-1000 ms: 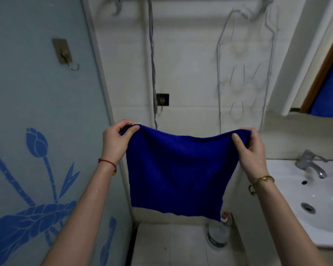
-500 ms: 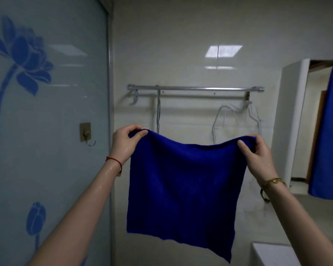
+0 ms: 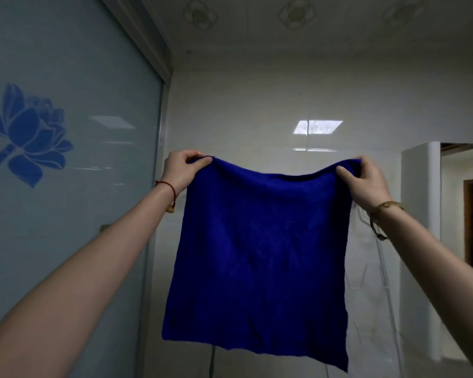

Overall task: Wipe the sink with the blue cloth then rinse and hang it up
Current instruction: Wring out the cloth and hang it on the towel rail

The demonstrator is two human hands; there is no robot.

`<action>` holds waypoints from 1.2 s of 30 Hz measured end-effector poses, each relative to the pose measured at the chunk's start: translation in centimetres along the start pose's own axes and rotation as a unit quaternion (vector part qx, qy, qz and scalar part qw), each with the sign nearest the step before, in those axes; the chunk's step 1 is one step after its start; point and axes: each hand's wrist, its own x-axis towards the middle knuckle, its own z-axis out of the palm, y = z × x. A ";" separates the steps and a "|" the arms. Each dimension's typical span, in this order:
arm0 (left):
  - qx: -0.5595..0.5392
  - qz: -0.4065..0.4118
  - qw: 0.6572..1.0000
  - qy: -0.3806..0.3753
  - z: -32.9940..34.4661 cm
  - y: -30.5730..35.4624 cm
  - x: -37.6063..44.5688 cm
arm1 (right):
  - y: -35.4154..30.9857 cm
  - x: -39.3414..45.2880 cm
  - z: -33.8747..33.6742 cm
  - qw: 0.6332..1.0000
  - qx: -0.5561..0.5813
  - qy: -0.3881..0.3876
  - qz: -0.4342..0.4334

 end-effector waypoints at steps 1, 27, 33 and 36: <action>-0.002 -0.002 1.000 0.000 0.2 -0.1 0.8 | 0.0 0.9 0.2 1.000 -0.010 0.003 -0.006; -0.059 0.127 0.988 0.064 9.7 0.5 41.2 | -2.3 39.6 10.2 0.986 0.031 0.147 -0.069; -0.093 0.132 0.986 0.047 11.6 -0.8 44.3 | -1.1 42.6 10.7 0.984 0.013 0.159 -0.079; -0.094 0.123 0.988 0.030 12.3 -1.8 44.1 | 0.2 42.2 10.9 0.986 0.002 0.153 -0.063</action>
